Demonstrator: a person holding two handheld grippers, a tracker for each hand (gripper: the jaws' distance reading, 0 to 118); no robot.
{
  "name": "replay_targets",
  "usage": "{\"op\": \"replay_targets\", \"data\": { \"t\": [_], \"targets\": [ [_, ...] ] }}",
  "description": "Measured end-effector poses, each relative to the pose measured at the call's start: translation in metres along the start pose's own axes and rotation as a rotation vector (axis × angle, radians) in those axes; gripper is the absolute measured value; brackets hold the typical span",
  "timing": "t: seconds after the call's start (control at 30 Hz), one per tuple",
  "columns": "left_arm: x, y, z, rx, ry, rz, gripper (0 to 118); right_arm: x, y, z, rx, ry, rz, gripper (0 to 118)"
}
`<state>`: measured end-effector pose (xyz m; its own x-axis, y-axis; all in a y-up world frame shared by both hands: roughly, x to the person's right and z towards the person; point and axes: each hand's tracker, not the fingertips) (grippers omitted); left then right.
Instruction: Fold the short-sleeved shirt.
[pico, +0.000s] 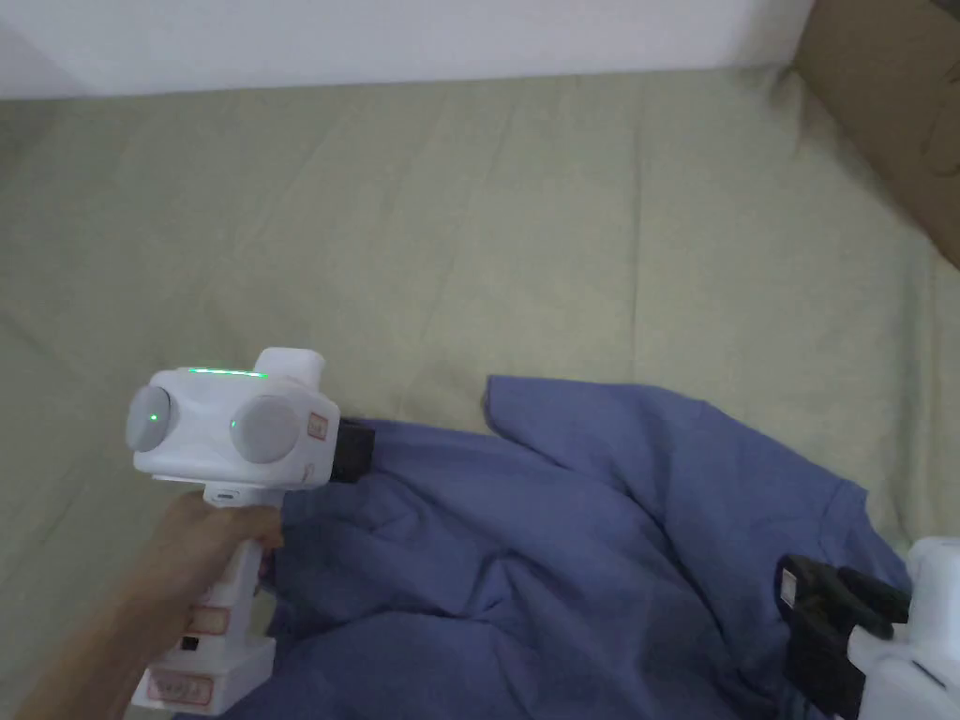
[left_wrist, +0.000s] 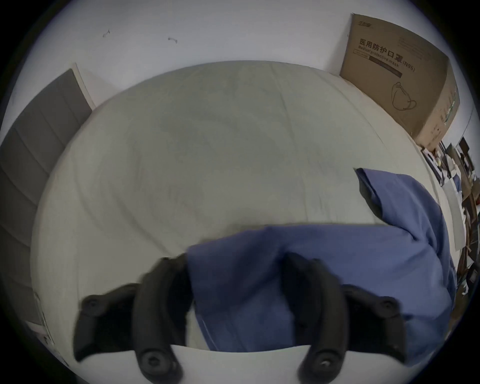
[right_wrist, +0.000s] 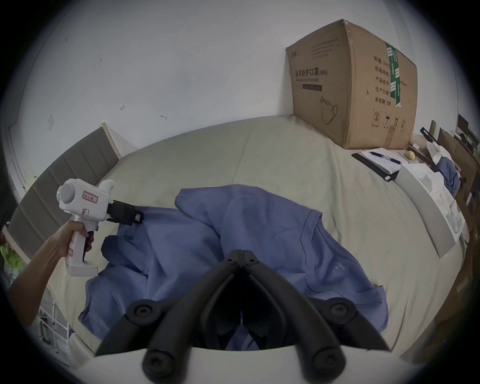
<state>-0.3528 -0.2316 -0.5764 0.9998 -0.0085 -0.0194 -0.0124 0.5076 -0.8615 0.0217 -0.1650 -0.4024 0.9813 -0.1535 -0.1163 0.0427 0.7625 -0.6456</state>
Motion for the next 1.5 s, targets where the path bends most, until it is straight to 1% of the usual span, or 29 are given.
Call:
{"op": "replay_targets", "data": {
  "t": [0.07, 0.1, 0.17, 0.2, 0.27, 0.33, 0.4, 0.43, 0.47, 0.5, 0.53, 0.57, 0.6, 0.67, 0.73, 0.77, 0.8, 0.87, 0.9, 0.97, 1.0, 1.03, 1.07, 1.13, 1.17, 1.2, 1.23, 1.33, 1.5],
  "targets": [
    [0.001, 0.000, 0.005, 0.029, 0.034, -0.003, 11, 0.001, 0.001, -0.003, -0.004, 0.004, -0.003, 0],
    [0.005, 0.000, 0.005, 0.036, 0.073, -0.031, 0, 0.001, 0.002, -0.003, -0.005, 0.001, -0.002, 0],
    [0.008, -0.003, 0.004, 0.024, 0.069, -0.058, 0, 0.005, 0.009, -0.004, -0.008, 0.011, -0.013, 0],
    [0.007, -0.003, 0.004, 0.032, 0.071, -0.068, 0, 0.010, 0.016, -0.003, -0.011, 0.057, -0.050, 0],
    [0.001, 0.001, 0.011, 0.021, 0.050, -0.059, 0, 0.021, 0.038, -0.003, -0.067, 0.156, -0.058, 0],
    [-0.008, 0.004, 0.023, 0.033, 0.003, -0.013, 0, 0.029, 0.066, -0.009, -0.090, 0.226, 0.011, 0],
    [-0.015, 0.004, 0.038, 0.069, -0.036, 0.022, 0, 0.040, 0.097, -0.025, -0.115, 0.303, 0.014, 0],
    [-0.017, 0.002, 0.046, 0.085, -0.050, 0.036, 0, 0.044, 0.110, -0.039, -0.166, 0.335, 0.023, 21],
    [-0.017, 0.003, 0.055, 0.085, -0.052, 0.037, 0, 0.046, 0.120, -0.053, -0.213, 0.356, 0.054, 51],
    [-0.016, 0.001, 0.061, 0.090, -0.054, 0.034, 0, 0.046, 0.128, -0.069, -0.260, 0.352, 0.127, 79],
    [-0.016, -0.001, 0.067, 0.105, -0.057, 0.028, 0, 0.043, 0.131, -0.085, -0.278, 0.306, 0.158, 102],
    [-0.014, -0.003, 0.070, 0.117, -0.054, 0.003, 0, 0.040, 0.134, -0.103, -0.293, 0.250, 0.197, 104],
    [-0.016, -0.002, 0.069, 0.123, -0.040, -0.015, 0, 0.040, 0.135, -0.122, -0.327, 0.234, 0.241, 105],
    [-0.016, -0.005, 0.072, 0.127, -0.035, -0.017, 0, 0.040, 0.139, -0.160, -0.364, 0.231, 0.252, 103],
    [-0.016, -0.007, 0.076, 0.128, -0.047, -0.001, 0, 0.033, 0.138, -0.196, -0.438, 0.145, 0.219, 102],
    [-0.015, -0.009, 0.077, 0.129, -0.049, 0.004, 0, 0.034, 0.137, -0.210, -0.473, 0.141, 0.232, 101],
    [-0.015, -0.010, 0.077, 0.129, -0.049, 0.007, 0, 0.031, 0.133, -0.219, -0.490, 0.140, 0.229, 95],
    [-0.014, -0.011, 0.077, 0.125, -0.052, 0.002, 0, 0.026, 0.124, -0.237, -0.507, 0.178, 0.254, 73],
    [-0.014, -0.011, 0.077, 0.122, -0.052, 0.001, 0, 0.024, 0.117, -0.242, -0.546, 0.146, 0.267, 73],
    [-0.014, -0.013, 0.077, 0.118, -0.054, 0.002, 0, 0.017, 0.116, -0.239, -0.508, 0.133, 0.348, 72],
    [-0.015, -0.013, 0.077, 0.117, -0.057, 0.003, 0, 0.016, 0.121, -0.234, -0.515, 0.132, 0.335, 66],
    [-0.014, -0.014, 0.077, 0.117, -0.059, 0.002, 0, 0.016, 0.123, -0.228, -0.512, 0.141, 0.326, 37],
    [-0.013, -0.015, 0.078, 0.117, -0.055, 0.003, 0, 0.015, 0.122, -0.225, -0.503, 0.157, 0.325, 1],
    [-0.012, -0.017, 0.081, 0.124, -0.051, -0.002, 0, 0.010, 0.114, -0.226, -0.509, 0.132, 0.329, 1],
    [-0.012, -0.018, 0.084, 0.125, -0.048, -0.001, 0, 0.009, 0.111, -0.228, -0.514, 0.131, 0.356, 1],
    [-0.012, -0.018, 0.088, 0.121, -0.053, -0.005, 0, 0.010, 0.111, -0.226, -0.501, 0.121, 0.342, 1],
    [-0.011, -0.019, 0.092, 0.123, -0.054, -0.015, 0, 0.013, 0.115, -0.224, -0.497, 0.113, 0.276, 1],
    [-0.011, -0.018, 0.108, 0.128, -0.043, -0.020, 0, 0.027, 0.128, -0.208, -0.456, 0.141, 0.160, 1],
    [-0.021, -0.011, 0.147, 0.185, -0.028, -0.013, 0, 0.055, 0.172, -0.138, -0.325, 0.143, 0.090, 1]
  ]
}}
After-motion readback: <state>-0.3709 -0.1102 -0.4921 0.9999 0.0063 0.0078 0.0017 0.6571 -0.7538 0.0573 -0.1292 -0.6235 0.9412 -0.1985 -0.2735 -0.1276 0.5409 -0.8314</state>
